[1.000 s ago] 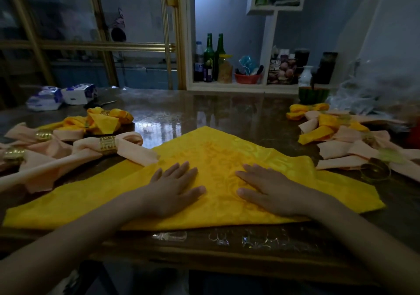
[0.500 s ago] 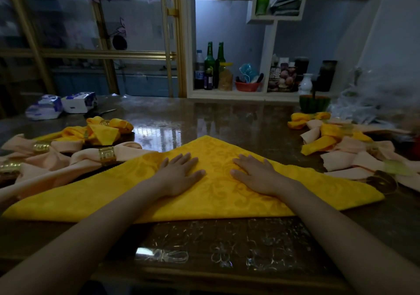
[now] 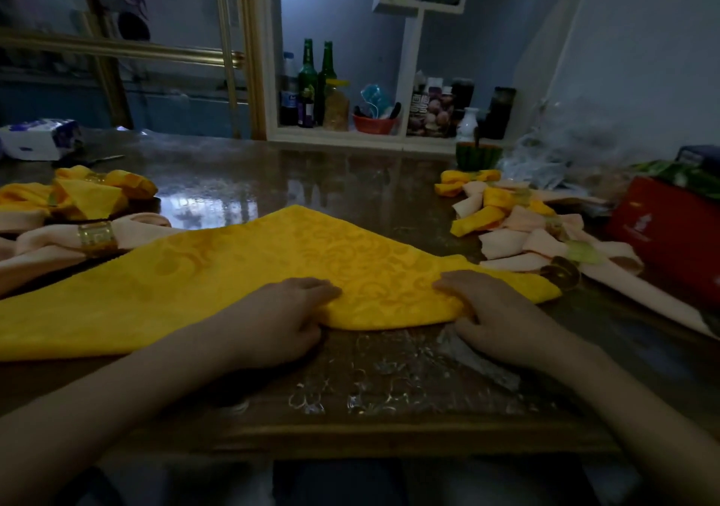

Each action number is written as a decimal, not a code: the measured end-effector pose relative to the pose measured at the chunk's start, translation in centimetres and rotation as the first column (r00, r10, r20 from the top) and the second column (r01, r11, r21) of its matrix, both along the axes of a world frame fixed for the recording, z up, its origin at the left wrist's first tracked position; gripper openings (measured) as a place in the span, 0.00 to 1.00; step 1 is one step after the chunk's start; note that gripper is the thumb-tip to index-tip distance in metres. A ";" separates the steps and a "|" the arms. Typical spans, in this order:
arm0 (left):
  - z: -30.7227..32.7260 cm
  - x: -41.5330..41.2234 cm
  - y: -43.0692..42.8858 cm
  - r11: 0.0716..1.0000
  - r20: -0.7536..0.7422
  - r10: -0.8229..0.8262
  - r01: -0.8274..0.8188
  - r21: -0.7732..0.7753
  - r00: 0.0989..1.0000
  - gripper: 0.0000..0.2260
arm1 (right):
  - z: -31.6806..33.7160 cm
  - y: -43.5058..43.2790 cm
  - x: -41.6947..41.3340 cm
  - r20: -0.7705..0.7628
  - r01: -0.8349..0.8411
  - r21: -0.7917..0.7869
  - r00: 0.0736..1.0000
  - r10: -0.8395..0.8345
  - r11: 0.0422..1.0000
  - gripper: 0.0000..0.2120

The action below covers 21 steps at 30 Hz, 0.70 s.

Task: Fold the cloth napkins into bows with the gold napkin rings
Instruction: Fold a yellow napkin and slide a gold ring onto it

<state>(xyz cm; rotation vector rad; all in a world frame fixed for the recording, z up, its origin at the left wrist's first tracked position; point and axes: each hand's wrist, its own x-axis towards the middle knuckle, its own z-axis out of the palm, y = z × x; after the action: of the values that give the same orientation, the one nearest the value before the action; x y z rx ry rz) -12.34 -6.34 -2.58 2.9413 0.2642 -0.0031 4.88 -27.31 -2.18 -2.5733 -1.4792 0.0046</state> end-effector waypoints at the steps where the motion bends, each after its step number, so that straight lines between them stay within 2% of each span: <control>1: 0.1 0.3 0.0 1.000 0.006 0.011 -0.011 -0.007 1.000 0.26 | -0.1 -0.1 0.2 0.065 0.030 0.031 0.997 -0.032 0.999 0.24; 4: 0.3 0.5 0.8 0.998 -0.056 0.031 -0.034 -0.046 0.998 0.28 | -0.1 -0.2 0.8 0.223 0.080 0.029 0.971 -0.085 0.996 0.21; 9: 1.4 -0.8 1.7 0.994 -0.128 0.048 -0.061 -0.096 0.991 0.30 | 0.7 -2.2 0.9 0.429 0.045 -0.016 0.903 -0.034 0.999 0.15; 11: 2.2 -1.6 2.2 0.978 -0.262 0.049 -0.100 -0.185 0.964 0.29 | 1.3 -3.6 0.3 0.414 -0.036 0.068 0.910 0.005 0.997 0.15; 13: 3.6 -2.3 2.2 0.970 -0.485 0.012 -0.128 -0.207 0.875 0.26 | 1.8 -5.2 -1.4 0.328 -0.078 0.049 0.943 0.058 0.996 0.14; 14: 4.5 -2.1 1.6 0.979 -0.557 0.018 -0.127 -0.158 0.830 0.29 | 1.4 -6.2 -2.1 0.232 -0.090 0.034 0.970 0.080 0.995 0.16; 15: 4.9 -2.1 1.2 0.988 -0.572 0.003 -0.090 -0.124 0.821 0.40 | 0.9 -6.9 -2.5 0.111 -0.084 0.013 0.990 0.082 0.996 0.17; 16: 4.9 -1.5 0.5 0.991 -0.533 0.011 -0.082 -0.109 0.846 0.48 | 0.4 -7.6 -2.8 0.021 -0.076 -0.015 0.997 0.077 0.997 0.18; 17: 4.5 -0.7 -0.2 0.989 -0.455 0.025 -0.087 -0.116 0.890 0.48 | 0.1 -7.8 -3.0 -0.032 -0.079 -0.004 0.996 0.079 0.997 0.18; 19: 3.0 1.1 -3.0 0.987 -0.232 -0.010 -0.028 -0.158 0.973 0.35 | 0.1 -8.2 -3.0 -0.095 -0.023 0.092 0.995 0.032 0.995 0.16; 20: 2.0 2.1 -4.2 0.991 -0.172 -0.041 0.019 -0.129 0.984 0.30 | 0.1 -8.3 -2.6 -0.087 0.015 0.114 0.996 -0.005 0.993 0.15; 21: 1.1 3.1 -5.2 0.995 -0.177 -0.063 0.048 -0.089 0.982 0.28 | 0.1 -8.6 -2.3 -0.062 0.056 0.100 0.997 -0.050 0.993 0.15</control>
<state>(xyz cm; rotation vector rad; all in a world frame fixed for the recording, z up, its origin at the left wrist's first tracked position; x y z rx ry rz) -9.25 -11.58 -1.50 2.8657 0.2024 -0.2820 2.55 -35.87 -2.03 -2.5081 -1.3545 -0.0003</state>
